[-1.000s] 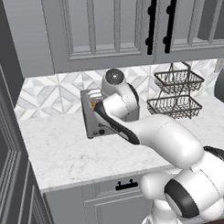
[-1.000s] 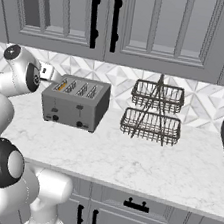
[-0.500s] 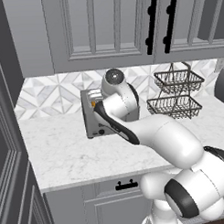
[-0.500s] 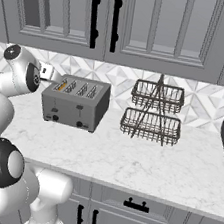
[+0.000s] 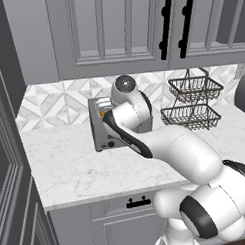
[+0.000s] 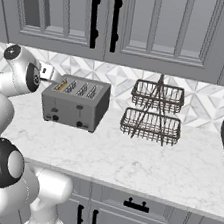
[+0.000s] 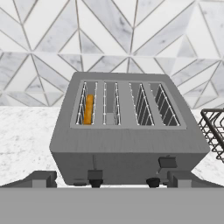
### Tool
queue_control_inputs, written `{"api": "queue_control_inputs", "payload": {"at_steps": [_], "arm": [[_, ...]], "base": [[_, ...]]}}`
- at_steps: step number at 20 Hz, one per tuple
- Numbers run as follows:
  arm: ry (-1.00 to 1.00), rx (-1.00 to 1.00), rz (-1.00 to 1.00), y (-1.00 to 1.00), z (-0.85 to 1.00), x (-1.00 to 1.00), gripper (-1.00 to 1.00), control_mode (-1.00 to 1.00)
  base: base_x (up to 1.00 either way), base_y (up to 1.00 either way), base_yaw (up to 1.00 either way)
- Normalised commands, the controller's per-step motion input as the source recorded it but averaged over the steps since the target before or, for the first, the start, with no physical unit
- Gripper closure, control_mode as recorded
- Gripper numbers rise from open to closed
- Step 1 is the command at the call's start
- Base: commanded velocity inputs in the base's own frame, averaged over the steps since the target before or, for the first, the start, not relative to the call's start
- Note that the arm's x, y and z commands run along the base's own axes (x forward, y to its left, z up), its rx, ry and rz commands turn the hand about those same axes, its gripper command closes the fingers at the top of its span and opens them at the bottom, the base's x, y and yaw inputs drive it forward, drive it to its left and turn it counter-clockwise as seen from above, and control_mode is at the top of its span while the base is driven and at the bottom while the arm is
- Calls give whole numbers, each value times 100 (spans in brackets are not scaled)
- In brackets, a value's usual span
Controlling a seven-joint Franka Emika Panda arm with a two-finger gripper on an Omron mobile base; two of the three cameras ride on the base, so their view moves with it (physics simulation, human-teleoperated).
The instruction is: Start the toaster. Once the lever pops up, take the bread to the plate on the dining counter.
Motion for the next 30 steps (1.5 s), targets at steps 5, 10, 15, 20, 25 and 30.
{"api": "queue_control_inputs", "payload": {"at_steps": [5, 10, 15, 20, 25, 30], "arm": [[0, 0, 0, 0, 0, 0, -100, -100], [0, 0, 0, 0, 0, 0, -100, -100], [0, 0, 0, 0, 0, 0, -100, -100], [0, 0, 0, 0, 0, 0, -100, -100], [0, 0, 0, 0, 0, 0, -100, -100], [0, 0, 0, 0, 0, 0, -100, -100]], "base": [[0, 0, 0], [0, 0, 0], [0, 0, 0], [0, 0, 0], [0, 0, 0], [0, 0, 0]]}}
